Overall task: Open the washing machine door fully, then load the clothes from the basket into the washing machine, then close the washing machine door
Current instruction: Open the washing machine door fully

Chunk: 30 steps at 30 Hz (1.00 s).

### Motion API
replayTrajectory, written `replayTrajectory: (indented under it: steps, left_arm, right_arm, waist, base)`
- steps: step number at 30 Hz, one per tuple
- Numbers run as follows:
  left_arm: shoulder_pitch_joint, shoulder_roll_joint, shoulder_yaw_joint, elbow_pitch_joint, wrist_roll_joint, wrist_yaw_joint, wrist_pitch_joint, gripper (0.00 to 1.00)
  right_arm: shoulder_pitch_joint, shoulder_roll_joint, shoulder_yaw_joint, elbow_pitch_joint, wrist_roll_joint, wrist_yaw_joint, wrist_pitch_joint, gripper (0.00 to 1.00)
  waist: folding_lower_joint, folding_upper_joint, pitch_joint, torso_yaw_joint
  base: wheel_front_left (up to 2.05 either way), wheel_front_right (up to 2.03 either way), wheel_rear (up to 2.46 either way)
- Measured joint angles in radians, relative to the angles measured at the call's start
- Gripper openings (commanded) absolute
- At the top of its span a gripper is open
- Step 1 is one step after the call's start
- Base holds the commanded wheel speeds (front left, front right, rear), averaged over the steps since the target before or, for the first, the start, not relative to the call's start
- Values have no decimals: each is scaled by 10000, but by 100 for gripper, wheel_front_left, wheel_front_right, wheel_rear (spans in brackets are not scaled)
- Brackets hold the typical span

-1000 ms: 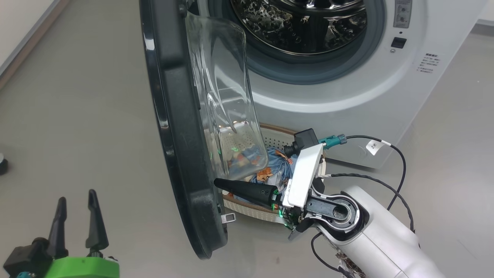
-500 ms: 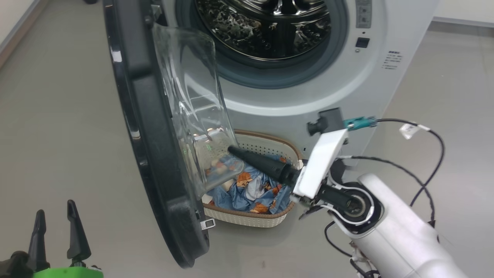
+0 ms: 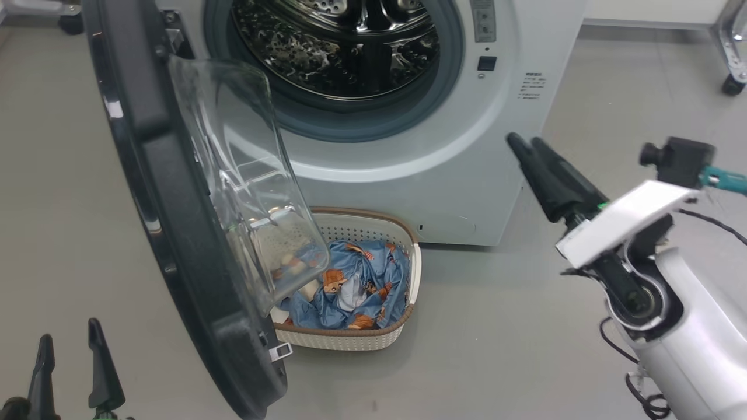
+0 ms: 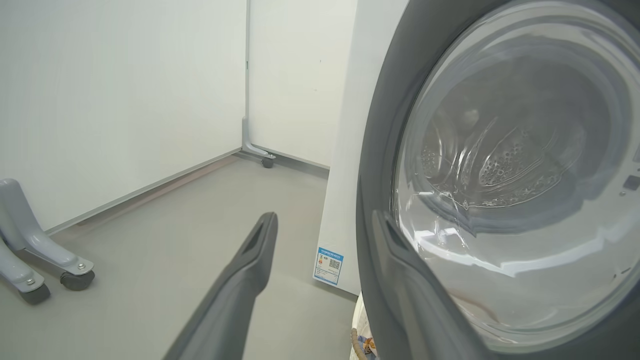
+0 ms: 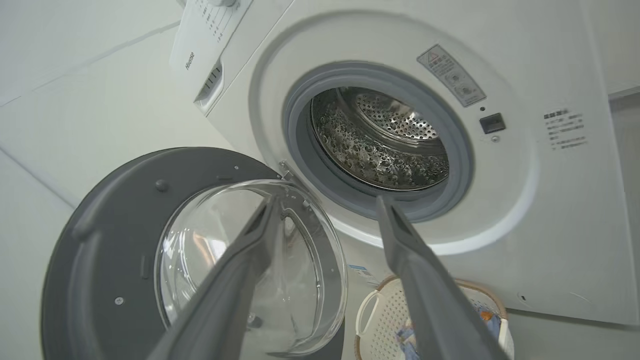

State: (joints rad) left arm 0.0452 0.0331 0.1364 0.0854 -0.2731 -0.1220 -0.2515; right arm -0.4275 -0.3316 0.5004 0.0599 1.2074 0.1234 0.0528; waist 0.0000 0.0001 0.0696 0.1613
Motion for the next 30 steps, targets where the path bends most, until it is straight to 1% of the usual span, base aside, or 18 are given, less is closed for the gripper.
replayTrajectory:
  steps: [3,8,13,18,20,24,27,30]
  left_arm:
    - [127,0,107,-38,27,0,0,100]
    - [278,2,184,-84,105,0,0,100]
    - [371,2,211,-121,132,0,0,100]
    - [453,2,263,-150,132,0,0,100]
    - [500,2,284,-150,132,0,0,100]
    - [513,4,251,-146,132,0,0,100]
    - [515,4,259,-148,132,0,0,100]
    - [516,4,276,-146,132,0,0,100]
  right_arm:
    - [421,-359,-65,52,-591,0,-775,100]
    - [1091,-642,-253,215,-1327,0,-2052,100]
    - [1771,-1016,-537,694,-2188,0,-3241,100]
    - [2406,-1062,-817,1122,-2918,-15,-3233,100]
    - [2536,-1016,-1011,1183,-3127,-123,-3214,100]
    - [2856,-982,-1386,1292,-3789,-456,-3181,100]
    - [3033,-690,-1992,1202,-4360,-583,-3122,100]
    - [3172,-474,-2383,1081,-4916,-686,-3122,100]
  waist:
    - [0,0,-41,-193]
    - [0,0,-92,-493]
    - [0,0,-137,-731]
    - [0,0,-157,-893]
    - [0,0,-159,-945]
    - [0,0,-159,-994]
    - [0,0,-150,-1025]
    - [0,0,-139,-1058]
  base:
    - [0,0,0]
    - [0,0,0]
    - [0,0,0]
    - [0,0,0]
    - [0,0,0]
    - [0,0,0]
    - [0,0,0]
    - [0,0,0]
